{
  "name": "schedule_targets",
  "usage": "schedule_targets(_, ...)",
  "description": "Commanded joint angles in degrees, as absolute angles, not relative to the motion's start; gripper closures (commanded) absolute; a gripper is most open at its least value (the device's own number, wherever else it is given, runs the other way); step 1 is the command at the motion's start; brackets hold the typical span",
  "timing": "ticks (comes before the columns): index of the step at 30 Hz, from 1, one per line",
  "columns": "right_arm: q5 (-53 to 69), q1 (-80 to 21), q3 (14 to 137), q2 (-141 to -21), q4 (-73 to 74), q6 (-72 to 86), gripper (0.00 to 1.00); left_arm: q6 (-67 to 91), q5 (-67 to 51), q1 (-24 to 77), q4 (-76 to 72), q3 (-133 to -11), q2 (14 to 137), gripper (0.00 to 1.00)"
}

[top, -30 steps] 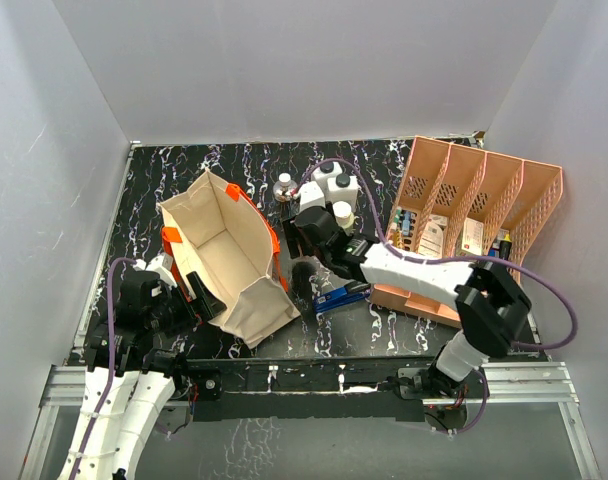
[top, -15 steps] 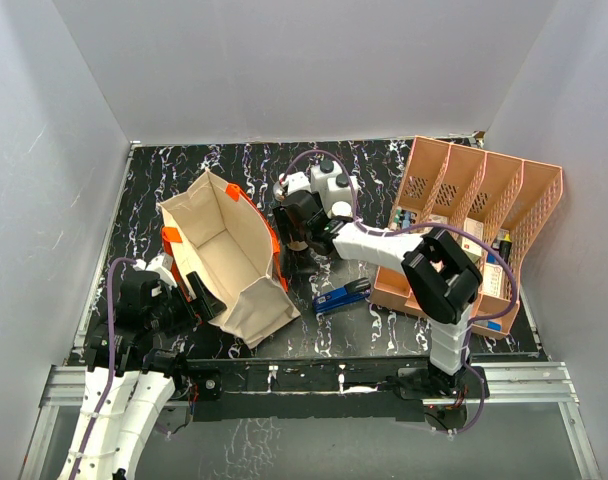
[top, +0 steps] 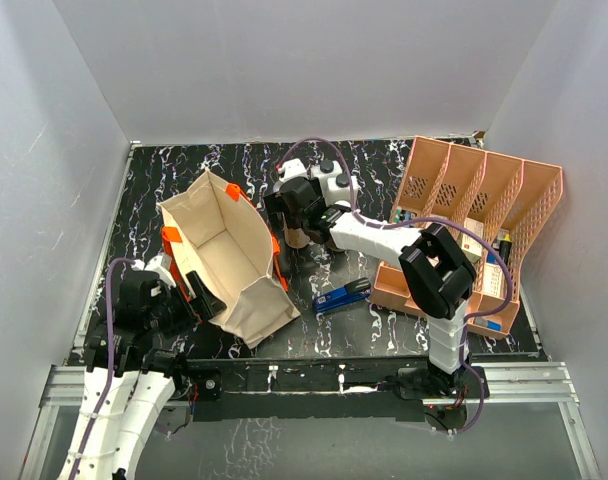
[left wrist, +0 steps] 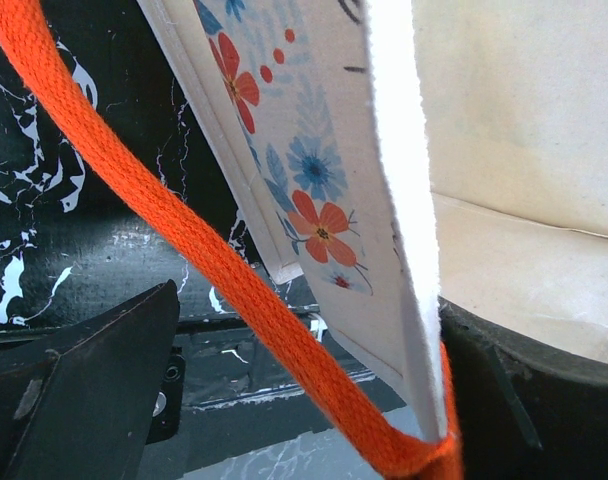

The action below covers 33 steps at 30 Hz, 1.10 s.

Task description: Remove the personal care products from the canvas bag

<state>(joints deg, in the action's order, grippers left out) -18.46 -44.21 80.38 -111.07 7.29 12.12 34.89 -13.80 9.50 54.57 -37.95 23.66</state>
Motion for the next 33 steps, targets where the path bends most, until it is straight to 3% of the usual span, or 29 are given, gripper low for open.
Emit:
schedule_targets(1,-18.13,-43.83,85.07,-107.22,7.60,11.94,0.01,35.84,-13.32,9.23,54.94,-43.94,24.47,0.03)
schedule_targets(9,-12.77,-43.86,85.64,-96.17,15.84,13.33,0.01,35.37,-7.27,9.23,55.67,-59.53,31.02,0.03)
schedule_targets(22,-16.77,-43.88,86.40,-70.84,31.50,11.06,0.00,30.41,2.09,9.22,51.36,-90.37,47.36,0.03)
schedule_targets(33,-15.97,-43.93,98.02,-58.97,41.59,9.89,0.01,22.65,-0.80,11.93,48.05,-100.28,53.52,0.03)
